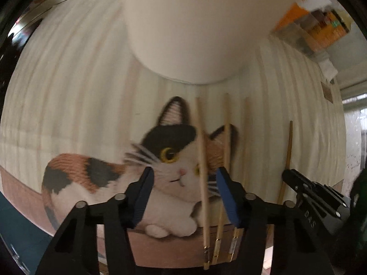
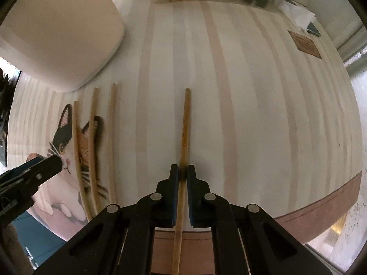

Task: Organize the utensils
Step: 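Close the left tool on a wooden chopstick while the right tool grasps another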

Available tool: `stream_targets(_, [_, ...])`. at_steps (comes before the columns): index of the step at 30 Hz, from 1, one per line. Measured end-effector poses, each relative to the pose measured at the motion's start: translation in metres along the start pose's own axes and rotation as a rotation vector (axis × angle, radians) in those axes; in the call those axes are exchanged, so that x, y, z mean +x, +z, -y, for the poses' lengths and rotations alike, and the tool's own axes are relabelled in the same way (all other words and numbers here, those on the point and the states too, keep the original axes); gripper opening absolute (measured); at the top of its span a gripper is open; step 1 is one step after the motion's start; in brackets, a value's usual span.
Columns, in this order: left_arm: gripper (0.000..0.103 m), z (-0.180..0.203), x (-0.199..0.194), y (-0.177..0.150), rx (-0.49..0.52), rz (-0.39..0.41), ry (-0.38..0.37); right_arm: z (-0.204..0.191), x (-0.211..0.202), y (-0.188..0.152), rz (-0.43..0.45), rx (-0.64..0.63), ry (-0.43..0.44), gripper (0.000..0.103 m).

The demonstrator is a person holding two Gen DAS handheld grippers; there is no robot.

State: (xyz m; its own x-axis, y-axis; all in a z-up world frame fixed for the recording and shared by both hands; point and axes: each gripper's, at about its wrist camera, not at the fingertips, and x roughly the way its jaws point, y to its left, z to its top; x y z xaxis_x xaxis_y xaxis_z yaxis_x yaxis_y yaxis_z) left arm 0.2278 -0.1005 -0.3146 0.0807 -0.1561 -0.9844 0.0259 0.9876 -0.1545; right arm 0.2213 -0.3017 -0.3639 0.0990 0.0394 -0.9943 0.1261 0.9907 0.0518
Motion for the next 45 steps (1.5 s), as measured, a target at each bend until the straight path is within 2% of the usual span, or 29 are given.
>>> stream_targets(5, [0.011, 0.017, 0.015, 0.002, 0.064, -0.011, 0.084, 0.018, -0.005, -0.003, -0.002, 0.015, -0.001, 0.007])
stream_targets(6, [0.007, 0.018, 0.016, 0.002, 0.083, -0.011, 0.107, 0.02, -0.005, -0.004, -0.004, 0.012, -0.004, 0.007])
stream_targets(8, [0.005, 0.016, 0.016, 0.001, 0.093, -0.01, 0.121, 0.017, -0.006, -0.002, -0.007, 0.008, -0.006, 0.007])
stream_targets(12, [0.004, 0.0, 0.013, -0.002, 0.117, 0.0, 0.183, 0.018, -0.004, -0.002, -0.02, 0.009, -0.003, 0.007])
stream_targets(14, [0.004, -0.012, 0.011, -0.004, 0.118, -0.003, 0.203, 0.004, 0.0, 0.006, -0.031, 0.004, 0.0, 0.007])
stream_targets(19, [0.004, -0.034, 0.007, -0.006, 0.086, -0.012, 0.19, 0.005, -0.004, 0.01, -0.046, -0.025, 0.008, 0.007])
stream_targets(24, [0.004, -0.032, 0.006, -0.006, 0.092, -0.004, 0.198, -0.008, -0.003, 0.014, -0.055, -0.077, 0.039, 0.007])
stream_targets(28, [0.004, -0.022, 0.003, -0.018, 0.096, -0.001, 0.197, -0.016, -0.004, 0.017, -0.058, -0.104, 0.02, 0.007])
stream_targets(34, [0.004, -0.017, 0.006, -0.034, 0.104, -0.052, 0.151, -0.024, -0.005, 0.019, -0.146, -0.116, -0.004, 0.008])
stream_targets(45, [0.004, -0.002, 0.004, -0.044, 0.128, -0.039, 0.169, -0.03, -0.005, 0.028, -0.134, -0.116, 0.002, 0.008])
